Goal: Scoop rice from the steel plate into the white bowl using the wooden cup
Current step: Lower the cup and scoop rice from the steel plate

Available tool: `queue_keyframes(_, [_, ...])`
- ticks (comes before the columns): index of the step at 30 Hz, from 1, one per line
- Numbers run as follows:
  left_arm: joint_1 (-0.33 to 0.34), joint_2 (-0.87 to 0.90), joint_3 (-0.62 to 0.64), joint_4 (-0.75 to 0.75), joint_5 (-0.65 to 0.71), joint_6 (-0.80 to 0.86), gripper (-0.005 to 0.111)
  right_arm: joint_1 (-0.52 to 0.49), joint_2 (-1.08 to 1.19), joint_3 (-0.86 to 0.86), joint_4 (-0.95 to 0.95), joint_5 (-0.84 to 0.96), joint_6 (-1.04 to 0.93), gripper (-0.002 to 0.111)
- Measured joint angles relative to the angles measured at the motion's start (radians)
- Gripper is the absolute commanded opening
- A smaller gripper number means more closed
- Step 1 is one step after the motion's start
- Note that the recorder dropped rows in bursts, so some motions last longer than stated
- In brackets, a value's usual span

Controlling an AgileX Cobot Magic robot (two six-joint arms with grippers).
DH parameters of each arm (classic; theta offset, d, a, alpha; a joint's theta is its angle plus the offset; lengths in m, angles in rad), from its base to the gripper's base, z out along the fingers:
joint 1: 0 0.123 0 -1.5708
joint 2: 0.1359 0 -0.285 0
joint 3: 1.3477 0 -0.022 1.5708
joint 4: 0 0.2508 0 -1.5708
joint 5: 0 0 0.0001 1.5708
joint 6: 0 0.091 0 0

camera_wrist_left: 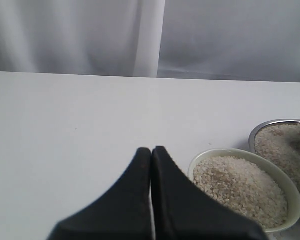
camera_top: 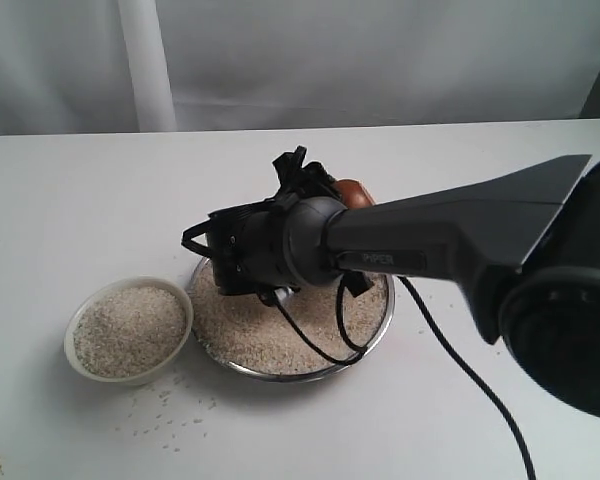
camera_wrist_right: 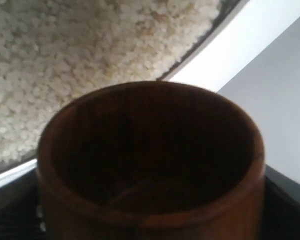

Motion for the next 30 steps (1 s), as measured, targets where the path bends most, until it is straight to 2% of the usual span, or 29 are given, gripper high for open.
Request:
queue_keyframes(18, [0.000, 0.000, 0.000, 0.000, 0.000, 0.002, 0.000, 0.000, 0.035, 0.000, 0.036, -0.097, 0.012, 0.000])
queue_keyframes(30, [0.000, 0.000, 0.000, 0.000, 0.000, 0.002, 0.000, -0.002, 0.020, -0.002, 0.177, -0.217, 0.027, 0.000])
